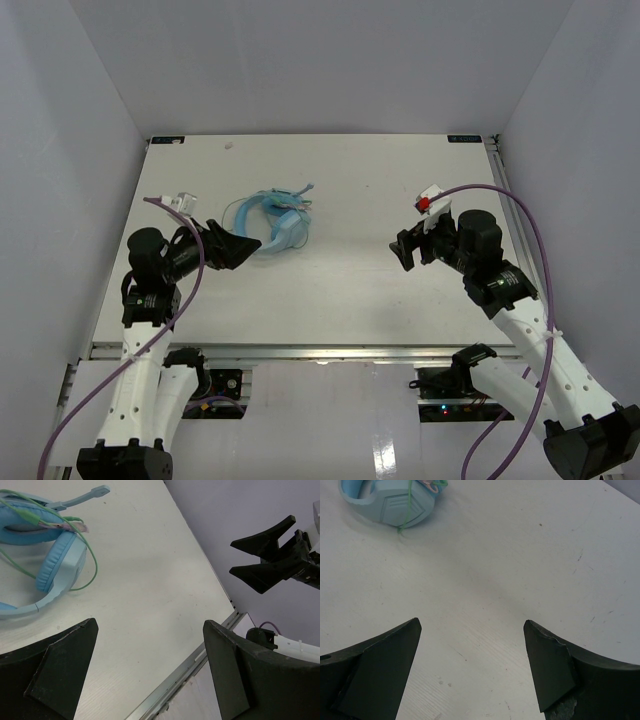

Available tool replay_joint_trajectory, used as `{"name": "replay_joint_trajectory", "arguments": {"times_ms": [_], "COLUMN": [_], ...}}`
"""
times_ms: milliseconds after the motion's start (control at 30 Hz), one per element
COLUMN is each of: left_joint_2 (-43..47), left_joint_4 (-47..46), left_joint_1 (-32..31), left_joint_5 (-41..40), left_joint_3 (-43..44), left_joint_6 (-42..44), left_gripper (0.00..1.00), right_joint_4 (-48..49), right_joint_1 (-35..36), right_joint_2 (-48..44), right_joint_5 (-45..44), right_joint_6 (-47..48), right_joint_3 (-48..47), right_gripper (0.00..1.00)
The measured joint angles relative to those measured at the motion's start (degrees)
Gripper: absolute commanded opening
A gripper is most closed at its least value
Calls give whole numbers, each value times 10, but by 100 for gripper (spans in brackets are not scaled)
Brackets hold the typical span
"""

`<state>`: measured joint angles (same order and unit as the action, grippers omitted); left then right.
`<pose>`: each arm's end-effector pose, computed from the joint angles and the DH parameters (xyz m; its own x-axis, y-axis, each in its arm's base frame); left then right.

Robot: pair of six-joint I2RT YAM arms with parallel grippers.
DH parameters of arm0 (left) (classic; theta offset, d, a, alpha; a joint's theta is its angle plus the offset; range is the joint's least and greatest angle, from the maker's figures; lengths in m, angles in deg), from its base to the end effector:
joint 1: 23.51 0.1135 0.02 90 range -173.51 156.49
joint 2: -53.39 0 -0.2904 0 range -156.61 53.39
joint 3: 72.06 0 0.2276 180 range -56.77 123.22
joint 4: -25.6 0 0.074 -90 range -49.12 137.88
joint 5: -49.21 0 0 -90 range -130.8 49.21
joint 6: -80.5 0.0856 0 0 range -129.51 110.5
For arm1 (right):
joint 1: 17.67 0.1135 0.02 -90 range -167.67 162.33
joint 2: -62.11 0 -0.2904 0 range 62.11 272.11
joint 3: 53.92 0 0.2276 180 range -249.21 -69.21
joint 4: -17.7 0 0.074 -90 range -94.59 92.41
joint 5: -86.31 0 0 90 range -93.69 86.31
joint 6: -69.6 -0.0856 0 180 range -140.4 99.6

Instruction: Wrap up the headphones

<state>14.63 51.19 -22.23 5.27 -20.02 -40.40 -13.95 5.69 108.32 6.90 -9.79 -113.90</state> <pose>0.1467 -0.0584 0.3191 -0.5361 -0.3684 -0.7595 0.4807 0.6063 -0.6335 0.1687 0.0900 0.3288 -0.1757 -0.2730 -0.9458 -0.5928 0.7964 -0.1198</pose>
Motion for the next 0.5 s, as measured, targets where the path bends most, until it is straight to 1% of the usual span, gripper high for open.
{"name": "replay_joint_trajectory", "arguments": {"times_ms": [500], "left_joint_2": [8], "left_joint_4": [8], "left_joint_1": [0], "left_joint_5": [0], "left_joint_3": [0], "left_joint_6": [1], "left_gripper": [98], "right_joint_4": [2], "right_joint_1": [0], "right_joint_2": [3], "right_joint_5": [-2], "right_joint_6": [0], "right_joint_3": [0], "right_gripper": [90]}}
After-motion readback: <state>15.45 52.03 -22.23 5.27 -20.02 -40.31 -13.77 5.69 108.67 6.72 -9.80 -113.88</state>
